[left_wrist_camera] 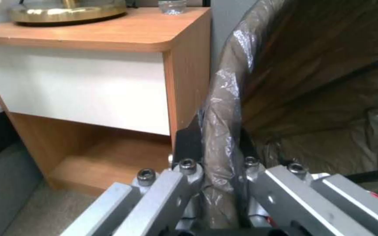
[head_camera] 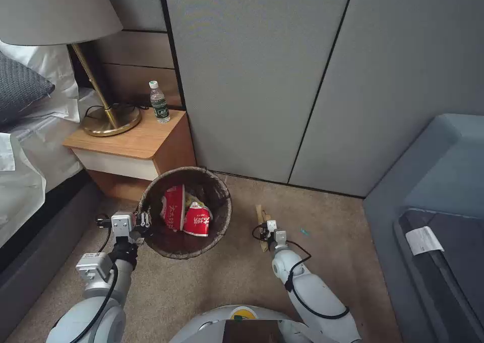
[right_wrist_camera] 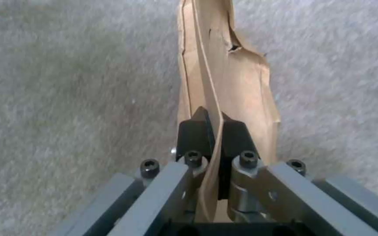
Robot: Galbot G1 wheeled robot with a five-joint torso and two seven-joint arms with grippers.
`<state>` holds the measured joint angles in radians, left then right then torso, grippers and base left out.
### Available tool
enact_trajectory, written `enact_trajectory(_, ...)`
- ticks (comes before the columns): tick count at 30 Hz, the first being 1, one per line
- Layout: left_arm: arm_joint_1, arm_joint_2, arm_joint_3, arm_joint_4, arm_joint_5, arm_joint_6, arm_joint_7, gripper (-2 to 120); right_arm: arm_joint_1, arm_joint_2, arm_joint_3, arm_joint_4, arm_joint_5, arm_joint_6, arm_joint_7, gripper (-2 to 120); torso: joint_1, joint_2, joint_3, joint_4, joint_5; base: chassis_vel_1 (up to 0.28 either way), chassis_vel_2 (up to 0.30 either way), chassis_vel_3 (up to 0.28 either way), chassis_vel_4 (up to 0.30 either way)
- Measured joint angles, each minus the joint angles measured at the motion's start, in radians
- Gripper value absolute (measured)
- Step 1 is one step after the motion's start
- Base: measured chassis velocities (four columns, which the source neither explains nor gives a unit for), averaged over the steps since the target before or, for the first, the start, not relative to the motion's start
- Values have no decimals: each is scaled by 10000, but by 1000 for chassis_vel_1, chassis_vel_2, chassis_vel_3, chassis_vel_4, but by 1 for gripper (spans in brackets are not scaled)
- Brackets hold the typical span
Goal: Pick up the trash bin, then pick up the garbage from the floor and place it into the trash bin.
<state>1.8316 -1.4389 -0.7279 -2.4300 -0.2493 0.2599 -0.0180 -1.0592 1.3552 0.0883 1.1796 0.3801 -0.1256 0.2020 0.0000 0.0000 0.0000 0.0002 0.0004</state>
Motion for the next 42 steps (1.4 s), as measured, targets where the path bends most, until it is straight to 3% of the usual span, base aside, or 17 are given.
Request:
enact_trajectory(8, 10, 0, -7, -32, -3, -3, -3, 0, -272, -613, 89, 1156, -118, 26, 99, 0, 0, 0, 0, -1, -1, 0, 0, 0, 0)
enact_trajectory(13, 20, -10, -5, -90, -4, -3, -8, 0, -780, -1471, 259, 3224, -24, -326, 103, 0, 0, 0, 0, -2, -3, 0, 0, 0, 0)
enact_trajectory(19, 26, -28, -12, -103, -1, 2, -11, 0, -1078, -2158, 338, 4809, 407, -650, 140, 0, 0, 0, 0, -3, -3, 0, 0, 0, 0)
enact_trajectory(26, 58, -69, -50, -131, 4, 32, -12, 0, -1447, -3348, 549, 7677, 1487, -1308, 257, 0, 0, 0, 0, -2, -4, 0, 0, 0, 0)
enact_trajectory(28, 59, -72, -51, -131, 4, 39, -12, 0, -1457, -3499, 604, 7961, 1608, -1373, 250, 0, 0, 0, 0, -2, -3, 0, 0, 0, 0)
enact_trajectory(33, 74, -90, -8, -132, 24, 92, -55, 0, -1151, -4658, 965, 9992, 2891, -1985, 169, 0, 0, 0, 0, -1, -4, 0, 0, 0, 0)
enact_trajectory(42, 139, -72, 18, -217, 75, 184, -54, 0, -162, -5738, 225, 11623, 3841, -2237, -174, 0, 0, 0, 0, -1, -4, 0, 0, 0, 0)
